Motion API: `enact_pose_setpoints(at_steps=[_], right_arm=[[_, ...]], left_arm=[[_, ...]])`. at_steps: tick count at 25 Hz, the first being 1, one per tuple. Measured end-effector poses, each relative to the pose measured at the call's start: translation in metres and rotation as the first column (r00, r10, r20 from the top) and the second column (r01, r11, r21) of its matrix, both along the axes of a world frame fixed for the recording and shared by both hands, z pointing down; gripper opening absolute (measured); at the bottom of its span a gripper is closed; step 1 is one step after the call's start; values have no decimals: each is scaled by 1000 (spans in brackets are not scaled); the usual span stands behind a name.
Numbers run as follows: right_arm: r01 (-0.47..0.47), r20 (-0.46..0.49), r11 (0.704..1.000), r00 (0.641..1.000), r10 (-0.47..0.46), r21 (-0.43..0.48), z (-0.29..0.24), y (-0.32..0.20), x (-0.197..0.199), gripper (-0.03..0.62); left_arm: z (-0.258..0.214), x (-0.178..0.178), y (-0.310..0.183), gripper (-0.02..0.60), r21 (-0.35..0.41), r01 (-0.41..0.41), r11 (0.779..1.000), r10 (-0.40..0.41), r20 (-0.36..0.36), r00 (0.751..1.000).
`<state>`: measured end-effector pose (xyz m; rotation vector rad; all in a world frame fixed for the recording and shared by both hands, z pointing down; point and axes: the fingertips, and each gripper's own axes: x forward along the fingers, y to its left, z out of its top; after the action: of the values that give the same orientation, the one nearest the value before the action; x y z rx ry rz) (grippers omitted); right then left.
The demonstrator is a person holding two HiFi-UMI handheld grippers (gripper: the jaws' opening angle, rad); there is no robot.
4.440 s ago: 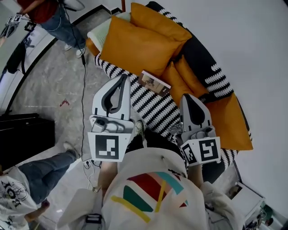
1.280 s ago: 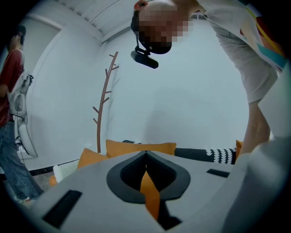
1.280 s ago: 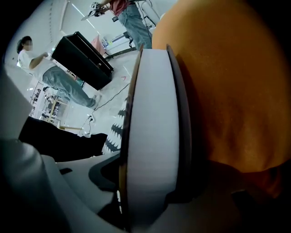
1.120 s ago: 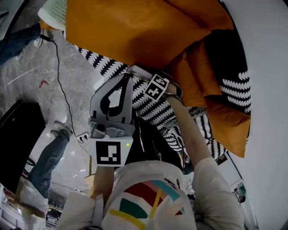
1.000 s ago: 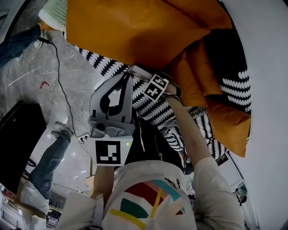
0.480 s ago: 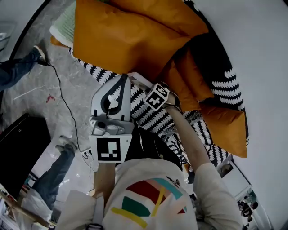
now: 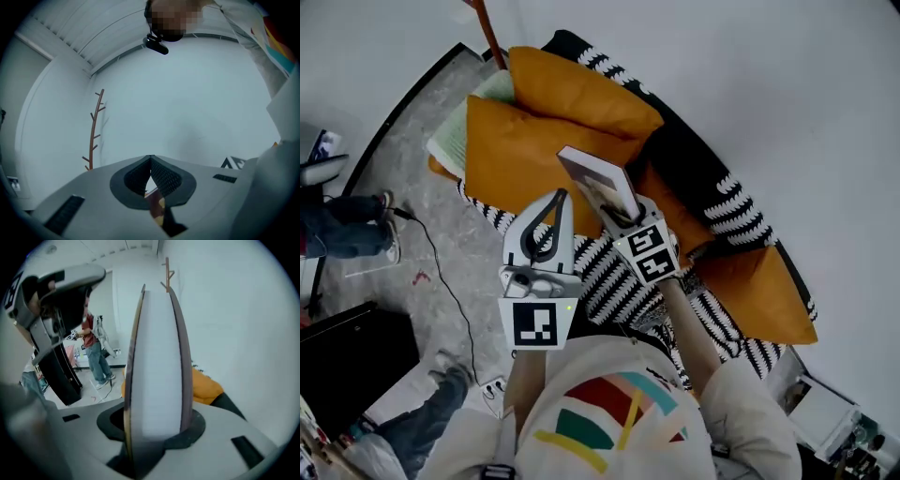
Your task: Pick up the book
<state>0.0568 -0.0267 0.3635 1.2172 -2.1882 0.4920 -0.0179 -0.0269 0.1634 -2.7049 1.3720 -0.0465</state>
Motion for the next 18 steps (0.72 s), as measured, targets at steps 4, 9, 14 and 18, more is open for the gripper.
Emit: enact_pose_setpoints(at_steps=[4, 9, 14, 18], right_arm=[[-109, 61, 974, 993, 98, 201, -92, 17, 37, 167], [-275, 220, 884, 954, 202, 378, -183, 63, 88, 166], [-386, 396, 785, 897, 197, 484, -247, 114, 122, 166], [-397, 478, 738, 871, 115, 545, -270, 157, 128, 164]], left_arm=[[-32, 21, 11, 6, 9, -20, 1000, 20, -90, 996], [-74, 54, 20, 6, 107, -70, 992, 79, -79, 994], [-96, 85, 34, 6, 166, -132, 977, 145, -67, 987], [-102, 106, 48, 6, 197, -182, 963, 196, -53, 979]])
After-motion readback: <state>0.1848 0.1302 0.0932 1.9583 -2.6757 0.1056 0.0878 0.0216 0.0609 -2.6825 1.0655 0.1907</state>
